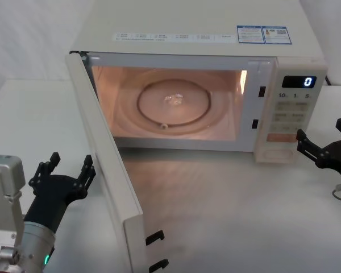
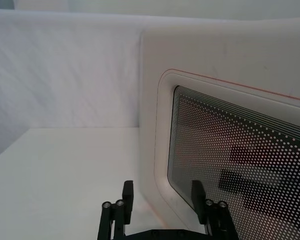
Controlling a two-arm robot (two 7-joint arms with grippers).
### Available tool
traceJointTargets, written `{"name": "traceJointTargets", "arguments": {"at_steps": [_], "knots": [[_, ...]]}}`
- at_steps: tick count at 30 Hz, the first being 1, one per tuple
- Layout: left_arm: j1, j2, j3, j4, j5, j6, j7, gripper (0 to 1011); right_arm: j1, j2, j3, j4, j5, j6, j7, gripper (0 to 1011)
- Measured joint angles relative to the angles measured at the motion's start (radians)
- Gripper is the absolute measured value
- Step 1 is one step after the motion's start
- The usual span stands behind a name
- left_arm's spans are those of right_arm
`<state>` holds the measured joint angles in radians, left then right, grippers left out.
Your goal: Press the button to open the microwave door with one hand; close the microwave door with the other hand.
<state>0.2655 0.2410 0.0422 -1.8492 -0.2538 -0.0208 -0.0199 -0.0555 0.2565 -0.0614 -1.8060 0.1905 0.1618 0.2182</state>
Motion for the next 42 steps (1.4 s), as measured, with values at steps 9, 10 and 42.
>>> {"name": "traceJointTargets", "arguments": {"at_steps": [9,10,42], "knots": [[0.000,0.000,0.000,0.000,0.000,0.000,0.000,490,0.000,0.000,0.000,0.000,0.000,0.000,0.000,1002],[0.000,0.000,0.000,0.000,0.000,0.000,0.000,472,0.000,0.000,0.000,0.000,0.000,0.000,0.000,1002],[0.007,0.001,-0.008,-0.005,0.003,-0.007,-0.055,0,0.000,0.000,0.000,0.000,0.000,0.000,0.000,1002]]}}
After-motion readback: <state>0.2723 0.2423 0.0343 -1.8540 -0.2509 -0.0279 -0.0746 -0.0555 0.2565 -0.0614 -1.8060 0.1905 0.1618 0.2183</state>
